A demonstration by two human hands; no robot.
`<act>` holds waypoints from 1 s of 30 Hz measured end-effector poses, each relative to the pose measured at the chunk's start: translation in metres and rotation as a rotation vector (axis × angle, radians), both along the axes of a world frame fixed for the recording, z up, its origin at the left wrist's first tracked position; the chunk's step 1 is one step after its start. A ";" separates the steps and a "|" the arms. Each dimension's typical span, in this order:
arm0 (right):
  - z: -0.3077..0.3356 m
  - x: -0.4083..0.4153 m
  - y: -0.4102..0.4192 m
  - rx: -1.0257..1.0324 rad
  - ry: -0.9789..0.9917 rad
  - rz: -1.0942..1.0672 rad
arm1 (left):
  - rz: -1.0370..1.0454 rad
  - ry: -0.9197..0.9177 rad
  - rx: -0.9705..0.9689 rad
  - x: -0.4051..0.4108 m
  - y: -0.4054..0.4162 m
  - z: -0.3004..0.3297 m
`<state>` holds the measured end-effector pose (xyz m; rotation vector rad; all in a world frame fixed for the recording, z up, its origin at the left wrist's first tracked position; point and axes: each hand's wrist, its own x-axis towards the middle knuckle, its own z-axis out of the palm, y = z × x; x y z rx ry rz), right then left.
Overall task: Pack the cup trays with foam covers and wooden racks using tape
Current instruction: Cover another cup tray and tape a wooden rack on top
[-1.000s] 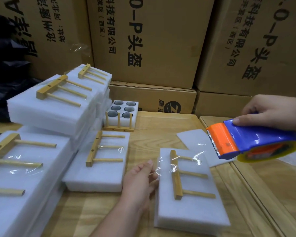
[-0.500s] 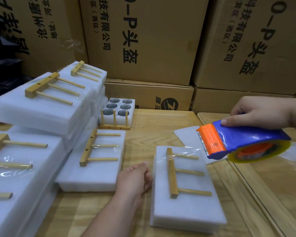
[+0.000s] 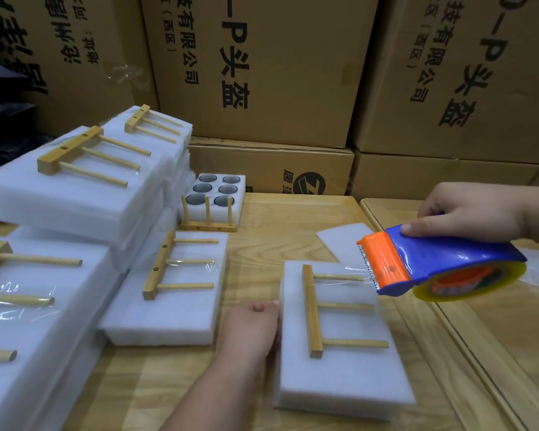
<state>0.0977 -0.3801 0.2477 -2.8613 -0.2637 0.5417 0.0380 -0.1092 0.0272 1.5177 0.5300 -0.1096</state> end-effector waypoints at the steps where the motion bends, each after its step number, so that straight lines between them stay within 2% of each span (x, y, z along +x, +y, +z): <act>1: -0.001 -0.001 0.000 0.001 -0.002 0.001 | 0.001 -0.015 0.070 -0.001 -0.001 0.000; 6: -0.007 -0.005 0.000 0.006 -0.011 0.015 | 0.049 -0.013 0.234 -0.001 -0.006 0.005; 9: -0.009 -0.007 -0.001 -0.004 0.006 0.015 | 0.013 0.044 0.244 0.002 -0.003 0.004; 14: -0.011 -0.009 -0.005 0.012 -0.008 -0.004 | -0.024 0.026 0.254 0.003 -0.001 0.001; 16: -0.012 -0.009 -0.006 0.017 -0.018 -0.012 | 0.042 -0.075 0.243 0.003 -0.002 0.000; 19: -0.014 -0.009 -0.007 0.018 -0.034 -0.023 | 0.155 -0.333 0.261 -0.002 -0.010 0.013; 20: -0.016 -0.008 -0.008 0.020 -0.033 -0.024 | 0.108 -0.427 0.267 -0.003 -0.014 0.019; 22: -0.020 -0.006 -0.010 0.024 -0.030 -0.023 | -0.158 -0.551 0.378 -0.002 -0.023 0.034; 24: -0.022 -0.004 -0.012 0.032 -0.025 -0.024 | -0.455 -0.560 0.592 0.001 -0.036 0.047; 25: -0.023 -0.003 -0.013 0.037 -0.022 -0.025 | -0.541 -0.542 0.684 0.004 -0.043 0.051; 30: -0.030 -0.001 -0.022 0.073 -0.030 -0.033 | -0.696 -0.448 0.997 0.006 -0.065 0.046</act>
